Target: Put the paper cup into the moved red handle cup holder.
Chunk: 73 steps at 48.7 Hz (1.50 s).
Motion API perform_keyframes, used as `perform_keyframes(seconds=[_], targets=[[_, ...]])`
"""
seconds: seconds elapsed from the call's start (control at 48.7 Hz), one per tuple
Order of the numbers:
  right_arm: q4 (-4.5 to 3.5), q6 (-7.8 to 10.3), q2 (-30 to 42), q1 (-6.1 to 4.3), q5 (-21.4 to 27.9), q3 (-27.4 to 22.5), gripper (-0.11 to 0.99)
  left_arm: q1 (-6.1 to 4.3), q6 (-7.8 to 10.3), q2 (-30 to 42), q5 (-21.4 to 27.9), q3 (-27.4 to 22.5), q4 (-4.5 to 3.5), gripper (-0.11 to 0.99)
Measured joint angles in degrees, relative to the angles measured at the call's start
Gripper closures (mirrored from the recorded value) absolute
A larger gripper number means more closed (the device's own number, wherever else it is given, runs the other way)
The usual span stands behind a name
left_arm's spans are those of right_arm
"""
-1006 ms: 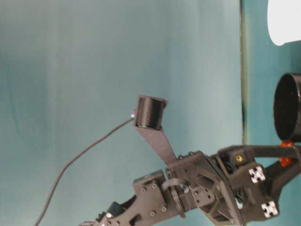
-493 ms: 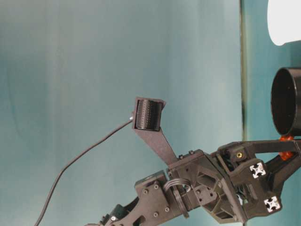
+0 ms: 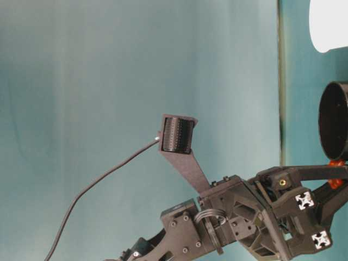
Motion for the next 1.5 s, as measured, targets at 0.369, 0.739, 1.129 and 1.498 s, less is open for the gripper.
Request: perform_keyframes(seconds=[0.369, 0.739, 1.129, 1.498], targets=[[0.00, 0.00, 0.0, -0.09, 0.0, 0.0, 0.98, -0.09, 0.26, 0.5, -1.8, 0.1, 0.00, 0.12], [0.00, 0.09, 0.0, -0.09, 0.0, 0.0, 0.98, -0.18, 1.85, -0.2, -2.5, 0.7, 0.00, -0.06], [0.00, 0.18, -0.1, -0.09, 1.1, 0.0, 0.98, -0.26, 4.22, -19.1, 3.7, 3.0, 0.00, -0.06], [0.44, 5.36, 0.3, -0.18, 18.1, -2.5, 0.98, -1.23, 3.52, -32.1, 5.9, 10.1, 0.00, -0.06]])
